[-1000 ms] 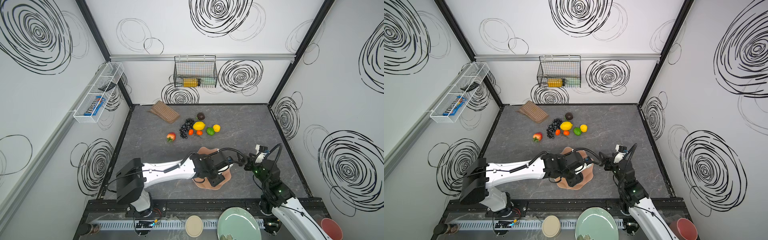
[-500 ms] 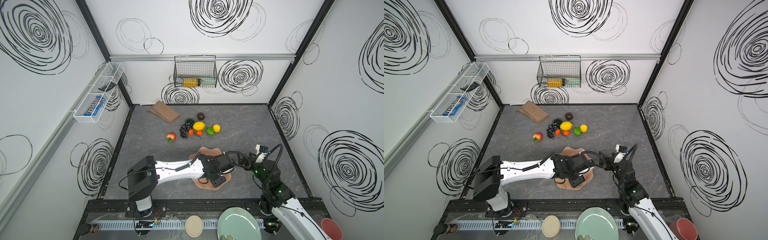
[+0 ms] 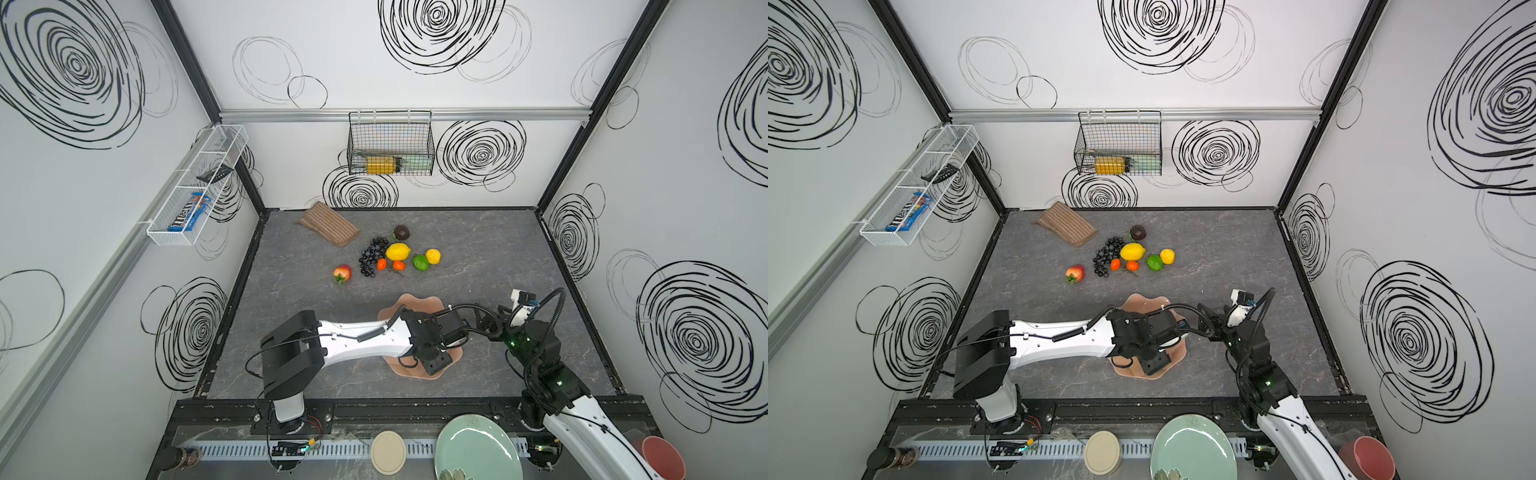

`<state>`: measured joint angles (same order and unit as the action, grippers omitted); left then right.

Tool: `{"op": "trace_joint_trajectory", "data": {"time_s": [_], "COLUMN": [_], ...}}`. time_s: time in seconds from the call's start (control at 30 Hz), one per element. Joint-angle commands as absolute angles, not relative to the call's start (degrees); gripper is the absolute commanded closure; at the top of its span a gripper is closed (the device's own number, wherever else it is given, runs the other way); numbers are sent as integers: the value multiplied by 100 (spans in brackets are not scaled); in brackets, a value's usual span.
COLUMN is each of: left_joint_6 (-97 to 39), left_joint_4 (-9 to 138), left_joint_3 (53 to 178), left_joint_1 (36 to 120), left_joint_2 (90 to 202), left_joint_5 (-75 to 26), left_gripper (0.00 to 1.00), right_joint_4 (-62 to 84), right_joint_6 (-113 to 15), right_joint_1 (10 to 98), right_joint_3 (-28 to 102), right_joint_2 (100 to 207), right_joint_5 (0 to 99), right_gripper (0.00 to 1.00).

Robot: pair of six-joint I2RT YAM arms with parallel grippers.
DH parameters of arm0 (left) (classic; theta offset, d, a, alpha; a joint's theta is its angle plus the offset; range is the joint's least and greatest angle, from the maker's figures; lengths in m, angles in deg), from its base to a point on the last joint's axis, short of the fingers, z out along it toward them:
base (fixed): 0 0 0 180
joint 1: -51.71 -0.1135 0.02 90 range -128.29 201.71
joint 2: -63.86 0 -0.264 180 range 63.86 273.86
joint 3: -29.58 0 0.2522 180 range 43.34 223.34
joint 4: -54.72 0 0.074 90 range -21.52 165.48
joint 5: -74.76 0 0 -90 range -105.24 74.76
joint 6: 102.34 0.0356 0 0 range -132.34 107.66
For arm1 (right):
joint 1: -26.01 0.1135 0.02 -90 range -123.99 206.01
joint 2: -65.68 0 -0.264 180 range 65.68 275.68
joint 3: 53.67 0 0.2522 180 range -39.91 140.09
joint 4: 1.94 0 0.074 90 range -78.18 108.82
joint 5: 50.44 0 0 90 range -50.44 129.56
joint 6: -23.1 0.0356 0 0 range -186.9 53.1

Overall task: Place and organize the fake fruits in the fruit bowl
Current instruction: 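Lower the dark avocado into the bowl beside the pear with the left gripper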

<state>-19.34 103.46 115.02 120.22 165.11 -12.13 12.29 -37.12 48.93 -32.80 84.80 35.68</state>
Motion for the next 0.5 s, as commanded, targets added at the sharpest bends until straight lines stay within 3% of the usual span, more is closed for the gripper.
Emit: {"op": "trace_joint_trajectory", "data": {"time_s": [0.0, 0.47], "left_joint_6": [-1857, -1894], "left_joint_4": [10179, 10060], "left_joint_3": [11453, 11437], "left_joint_1": [11978, 11965], "left_joint_2": [16523, 16290], "left_joint_5": [-1126, -1171], "left_gripper": [37, 39], "right_joint_4": [1032, 1006], "right_joint_6": [-3676, -3658], "right_joint_1": [4869, 4871], "right_joint_3": [-3326, -3346], "right_joint_2": [8464, 8473], "right_joint_5": [3559, 3534], "right_gripper": [6, 6]}}
